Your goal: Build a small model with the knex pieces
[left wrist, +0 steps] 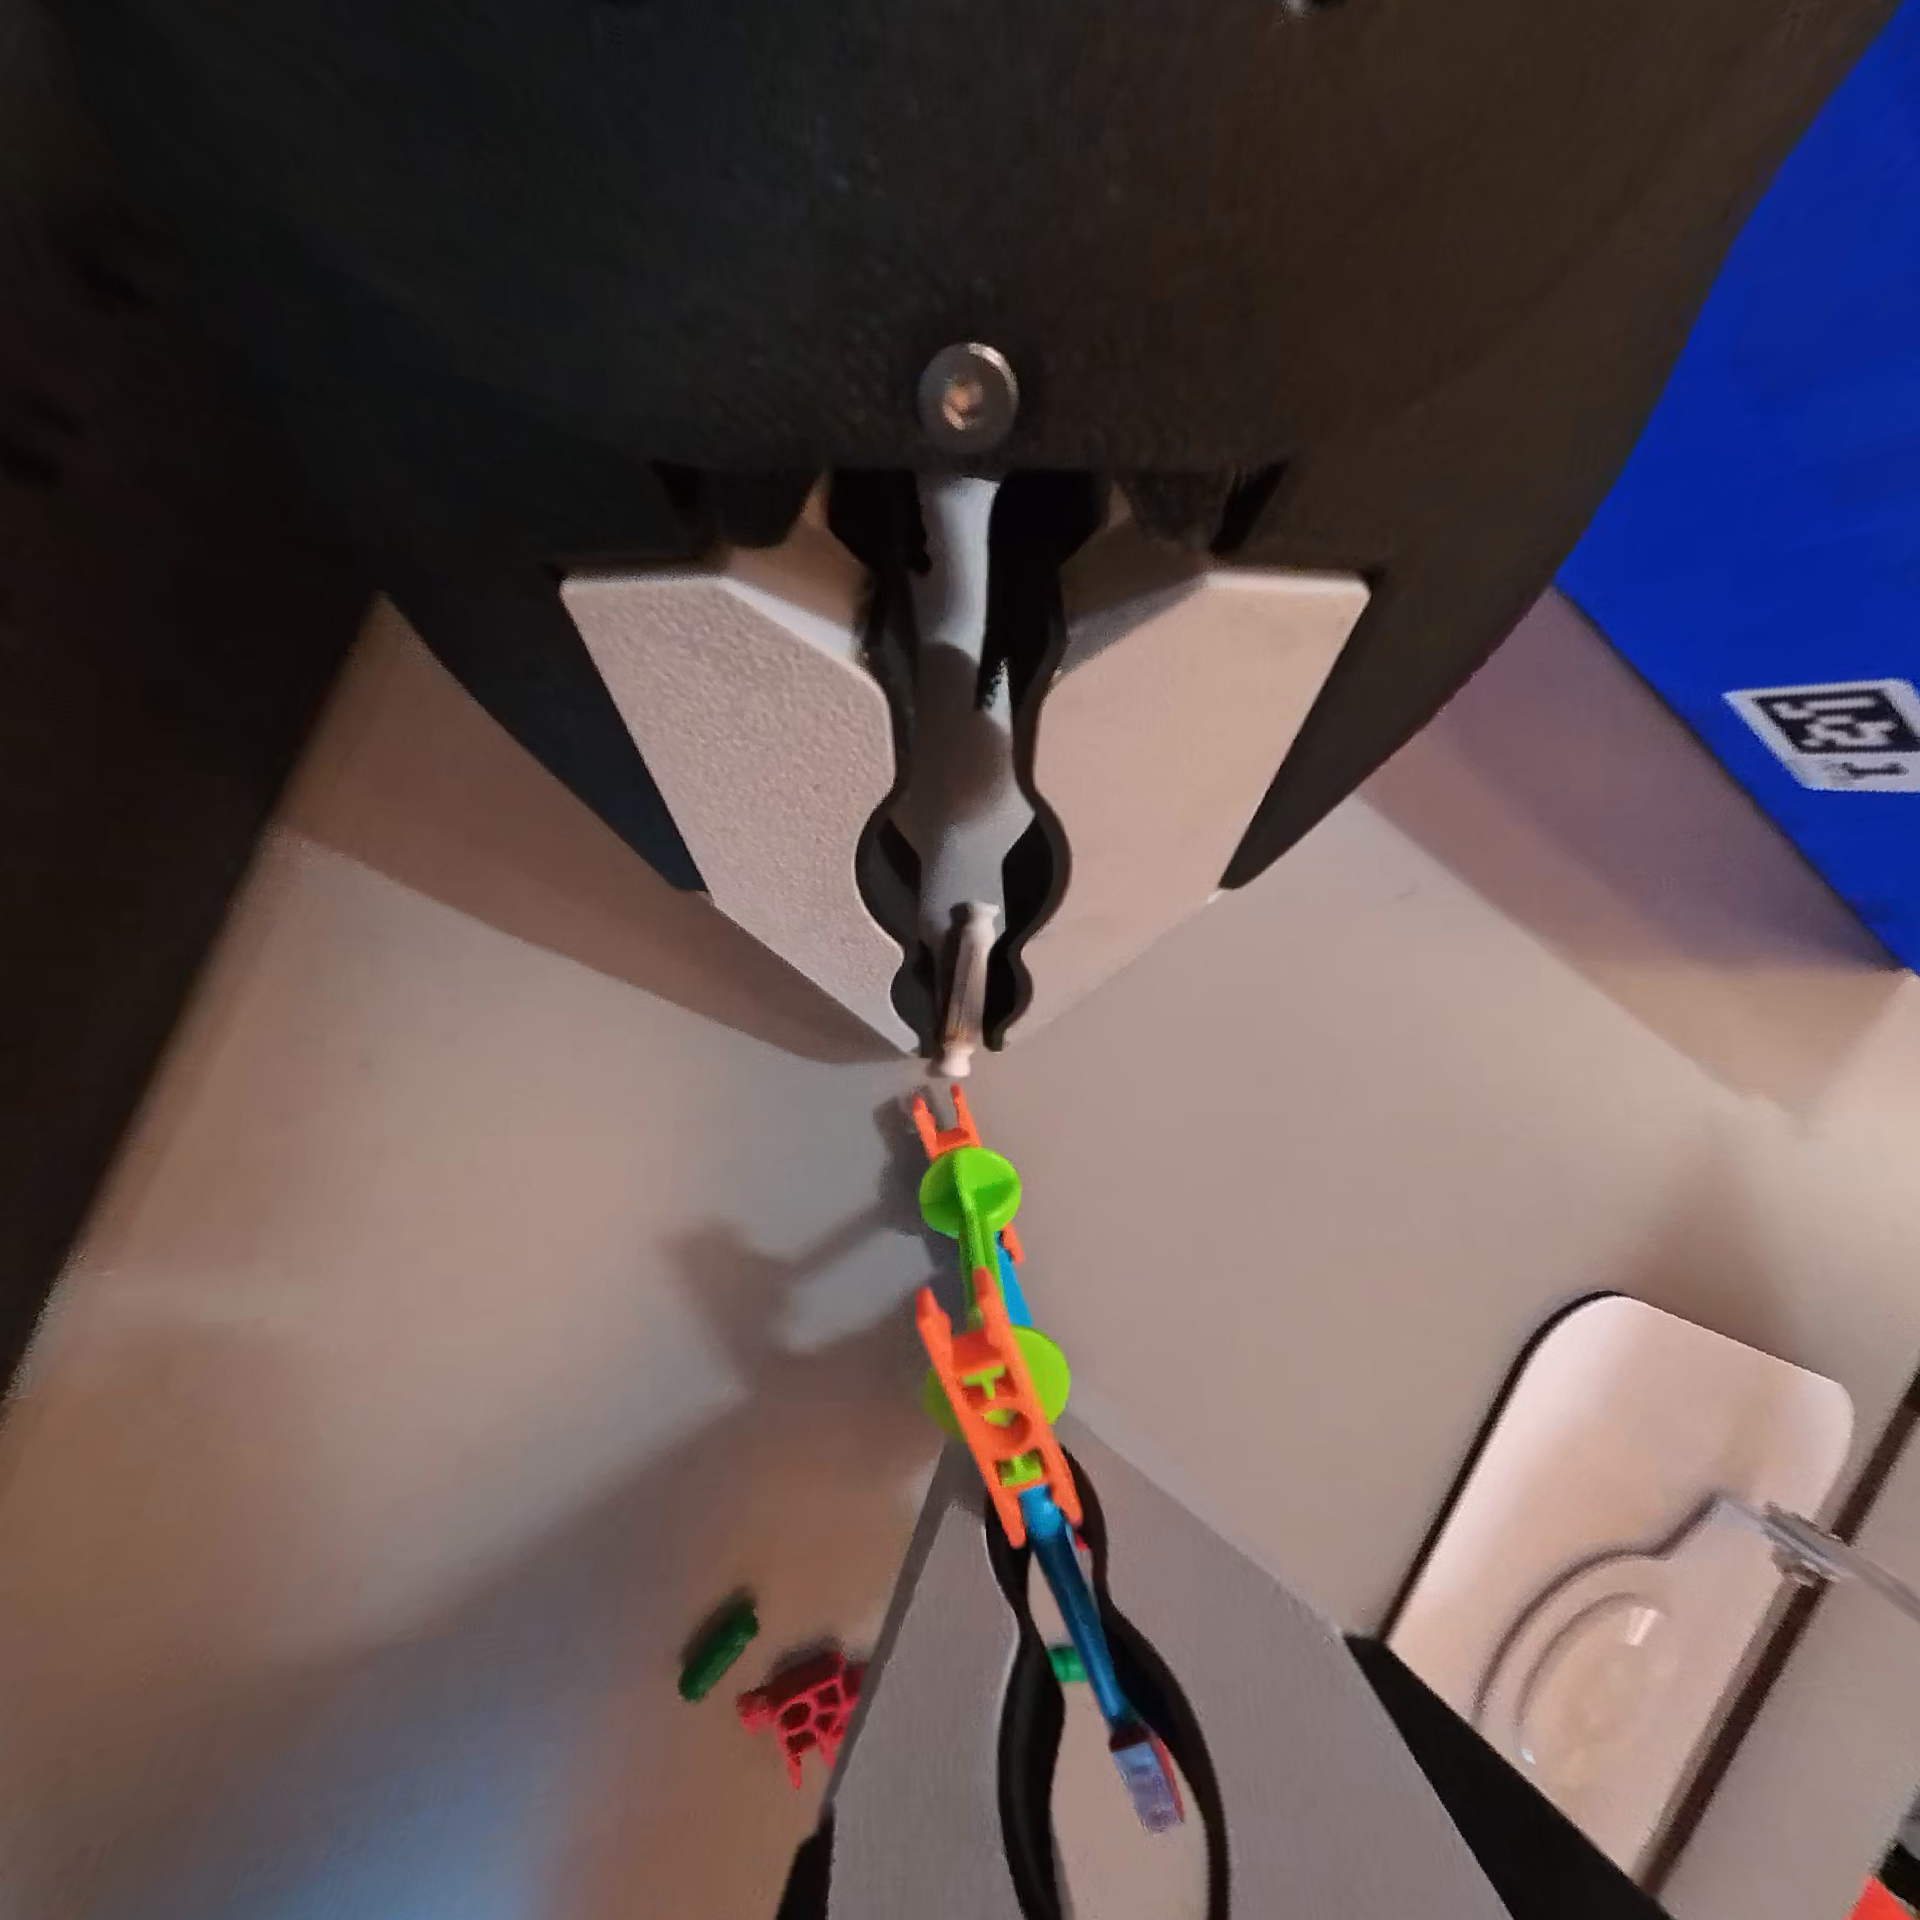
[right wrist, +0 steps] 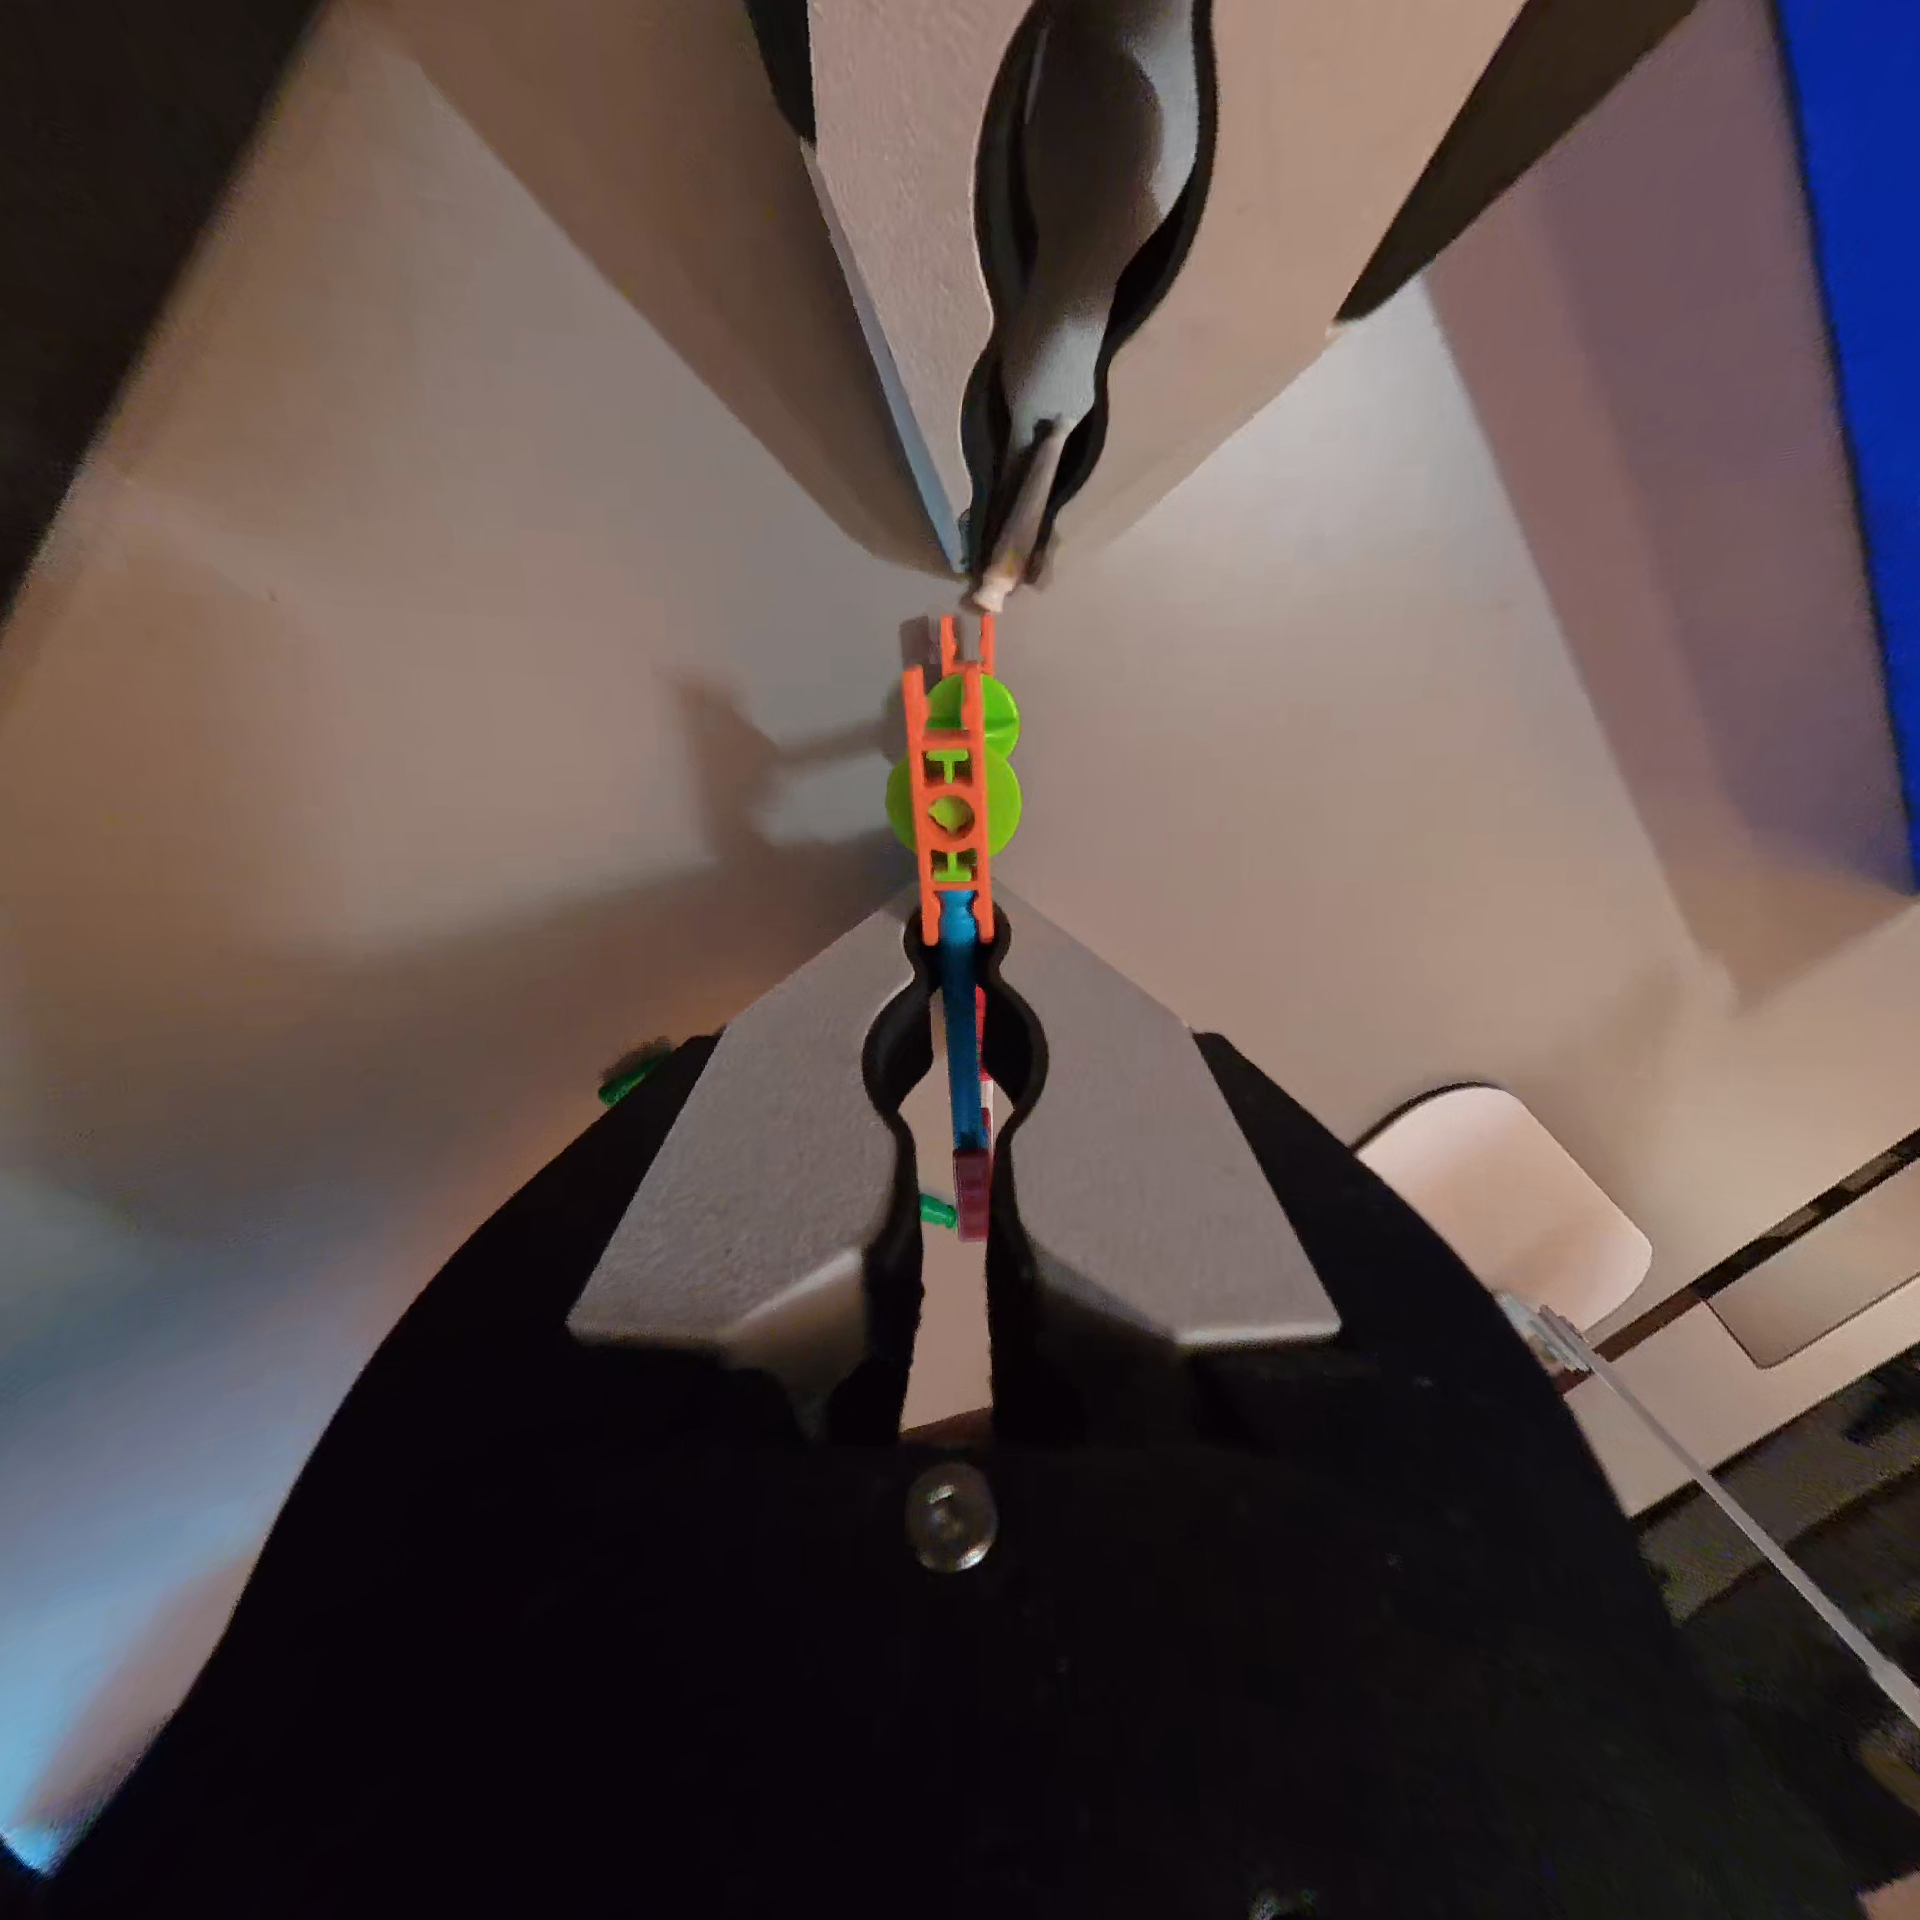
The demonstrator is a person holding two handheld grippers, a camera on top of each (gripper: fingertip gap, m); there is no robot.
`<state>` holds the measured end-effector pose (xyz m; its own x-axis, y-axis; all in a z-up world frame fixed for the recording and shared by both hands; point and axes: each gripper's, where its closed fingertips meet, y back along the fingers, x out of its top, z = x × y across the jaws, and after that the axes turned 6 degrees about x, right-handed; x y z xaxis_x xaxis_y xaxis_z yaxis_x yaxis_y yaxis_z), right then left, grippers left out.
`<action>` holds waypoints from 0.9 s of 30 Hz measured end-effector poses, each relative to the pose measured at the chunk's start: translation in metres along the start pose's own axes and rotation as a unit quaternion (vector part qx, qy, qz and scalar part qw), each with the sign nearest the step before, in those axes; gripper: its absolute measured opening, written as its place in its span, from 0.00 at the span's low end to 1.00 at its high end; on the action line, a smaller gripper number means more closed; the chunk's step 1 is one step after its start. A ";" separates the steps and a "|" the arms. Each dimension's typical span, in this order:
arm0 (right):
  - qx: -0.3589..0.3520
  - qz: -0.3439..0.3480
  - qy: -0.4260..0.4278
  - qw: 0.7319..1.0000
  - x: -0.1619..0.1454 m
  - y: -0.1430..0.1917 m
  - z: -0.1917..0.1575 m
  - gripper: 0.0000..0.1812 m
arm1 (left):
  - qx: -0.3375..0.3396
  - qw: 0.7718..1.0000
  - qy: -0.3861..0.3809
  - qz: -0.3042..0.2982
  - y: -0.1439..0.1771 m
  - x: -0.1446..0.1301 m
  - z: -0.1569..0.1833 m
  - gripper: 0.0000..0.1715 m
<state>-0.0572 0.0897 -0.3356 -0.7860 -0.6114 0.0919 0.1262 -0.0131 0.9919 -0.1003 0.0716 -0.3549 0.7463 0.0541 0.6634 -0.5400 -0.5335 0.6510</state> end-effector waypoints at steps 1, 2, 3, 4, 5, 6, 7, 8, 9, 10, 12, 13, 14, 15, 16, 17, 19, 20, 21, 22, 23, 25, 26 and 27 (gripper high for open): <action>0.003 0.005 -0.001 1.000 0.001 0.002 0.000 0.00 | 0.004 1.000 -0.005 0.011 0.002 0.003 0.000 0.04; 0.008 0.009 -0.002 1.000 0.003 0.004 -0.002 0.00 | 0.000 1.000 0.001 0.021 0.005 0.006 0.002 0.04; 0.009 0.011 -0.003 1.000 0.004 0.005 -0.002 0.00 | -0.007 1.000 0.013 0.017 0.007 0.006 0.004 0.05; 0.008 0.009 -0.005 1.000 0.005 0.005 -0.001 0.00 | 0.002 1.000 0.016 0.017 0.008 0.005 0.000 0.05; 0.010 0.004 -0.010 1.000 0.004 0.005 0.000 0.00 | 0.016 0.999 0.016 0.025 0.009 0.007 -0.005 0.04; 0.012 -0.004 -0.016 1.000 0.003 0.004 0.001 0.00 | 0.015 0.999 0.021 0.024 0.011 0.007 -0.007 0.04; 0.010 -0.009 -0.024 1.000 0.001 0.003 0.003 0.00 | 0.013 0.999 0.029 0.021 0.011 0.006 -0.009 0.05; 0.010 -0.013 -0.035 0.999 -0.001 0.002 0.005 0.00 | 0.018 0.999 0.030 0.014 0.010 0.003 -0.012 0.06; 0.012 -0.016 -0.045 0.999 -0.003 0.001 0.006 0.00 | 0.026 0.999 0.023 0.003 0.008 -0.001 -0.015 0.06; 0.009 -0.016 -0.050 0.999 -0.004 0.001 0.008 0.00 | 0.028 0.999 0.016 -0.007 0.005 -0.006 -0.016 0.07; 0.010 -0.007 -0.062 0.998 -0.004 0.002 0.011 0.00 | 0.031 0.999 0.020 -0.014 0.001 -0.010 -0.018 0.08; 0.014 0.001 -0.067 0.998 -0.002 0.002 0.010 0.00 | 0.024 0.999 0.023 -0.013 0.000 -0.010 -0.016 0.06; 0.019 0.006 -0.073 0.997 -0.001 0.003 0.010 0.00 | 0.019 0.999 0.029 -0.014 0.000 -0.010 -0.015 0.05; 0.022 0.007 -0.080 0.997 -0.001 0.002 0.010 0.00 | 0.022 0.999 0.032 -0.014 0.000 -0.010 -0.016 0.05; 0.022 0.003 -0.085 0.996 -0.002 0.002 0.011 0.00 | 0.025 0.999 0.035 -0.015 -0.001 -0.010 -0.017 0.04; 0.022 -0.001 -0.090 0.996 -0.002 0.002 0.012 0.00 | 0.026 0.999 0.036 -0.014 -0.001 -0.010 -0.017 0.03; 0.029 -0.005 -0.093 0.995 -0.002 0.000 0.011 0.00 | 0.031 0.999 0.036 -0.013 -0.002 -0.009 -0.017 0.02; 0.028 -0.005 -0.091 0.995 -0.001 -0.001 0.011 0.00 | 0.030 0.999 0.034 -0.013 -0.002 -0.009 -0.017 0.02; 0.028 -0.006 -0.091 0.995 0.000 -0.001 0.012 0.00 | 0.029 0.999 0.030 -0.011 -0.002 -0.009 -0.016 0.02; 0.028 -0.011 -0.091 0.995 0.000 -0.002 0.012 0.00 | 0.028 0.999 0.031 -0.011 -0.003 -0.008 -0.016 0.02; 0.027 -0.016 -0.089 0.996 -0.002 -0.002 0.013 0.00 | 0.027 0.999 0.035 -0.011 -0.003 -0.008 -0.016 0.02; 0.027 -0.019 -0.089 0.995 -0.002 -0.002 0.015 0.00 | 0.026 0.999 0.030 -0.010 -0.003 -0.008 -0.016 0.02; 0.025 -0.019 -0.090 0.995 -0.003 -0.001 0.016 0.00 | 0.026 0.999 0.028 -0.009 -0.003 -0.008 -0.016 0.02; 0.022 -0.022 -0.091 0.995 -0.004 -0.001 0.019 0.00 | 0.026 0.999 0.028 -0.007 -0.003 -0.008 -0.016 0.02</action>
<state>-0.0654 0.1070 -0.3354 -0.8870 -0.4579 0.0588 0.0658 0.0008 0.9978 -0.1109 0.0861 -0.3564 0.7306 0.1083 0.6742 -0.5071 -0.5752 0.6419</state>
